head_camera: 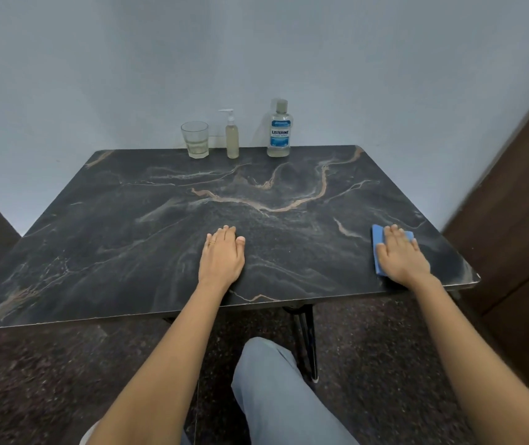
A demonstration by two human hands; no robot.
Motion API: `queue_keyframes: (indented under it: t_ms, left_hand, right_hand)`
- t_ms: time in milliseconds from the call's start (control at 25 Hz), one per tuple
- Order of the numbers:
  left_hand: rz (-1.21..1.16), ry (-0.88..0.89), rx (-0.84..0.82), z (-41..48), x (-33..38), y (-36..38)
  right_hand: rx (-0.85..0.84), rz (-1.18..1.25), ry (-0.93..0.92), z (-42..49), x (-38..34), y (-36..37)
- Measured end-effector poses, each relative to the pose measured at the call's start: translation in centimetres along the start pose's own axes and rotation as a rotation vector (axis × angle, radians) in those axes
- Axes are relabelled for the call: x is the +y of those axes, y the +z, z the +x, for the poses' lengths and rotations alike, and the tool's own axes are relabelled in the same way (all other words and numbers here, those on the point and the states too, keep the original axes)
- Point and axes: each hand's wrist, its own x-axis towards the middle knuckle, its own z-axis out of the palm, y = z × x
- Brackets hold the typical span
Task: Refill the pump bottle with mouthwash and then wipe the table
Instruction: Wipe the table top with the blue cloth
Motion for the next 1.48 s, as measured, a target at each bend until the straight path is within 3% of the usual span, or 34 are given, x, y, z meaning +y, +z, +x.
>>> queue_keyframes:
  t_ms: [120,360,520,760,1000,1280,1480]
  left_hand:
    - [-0.024,-0.009,0.036,-0.3,0.1,0.0]
    - [-0.238,-0.047,0.141,-0.6,0.2,-0.7]
    - [-0.367,-0.154,0.185,-0.2,-0.3,-1.0]
    - [-0.196,-0.072,0.082,0.5,0.2,-0.4]
    - [-0.134,-0.017,0.025,1.5,3.4,1.6]
    - [-0.072,0.087,-0.038,1.4,4.9,2.2]
    - [-0.108,0.025,-0.025,1.1,4.8,2.3]
  right_hand:
    - [0.004,-0.033,-0.119,-3.6,-3.8,1.3]
    - [-0.029,-0.033,-0.593,-8.6,-18.9,4.9]
    - [-0.112,0.03,-0.697,-6.1,-23.6,5.4]
    - [-0.097,0.067,-0.495,2.2,-19.4,3.2]
    - [0.003,0.068,-0.169,8.6,-5.2,-0.2]
    - [0.057,0.036,0.082,4.5,6.7,-1.9]
    - [0.026,0.046,0.228,-2.3,7.1,-1.2]
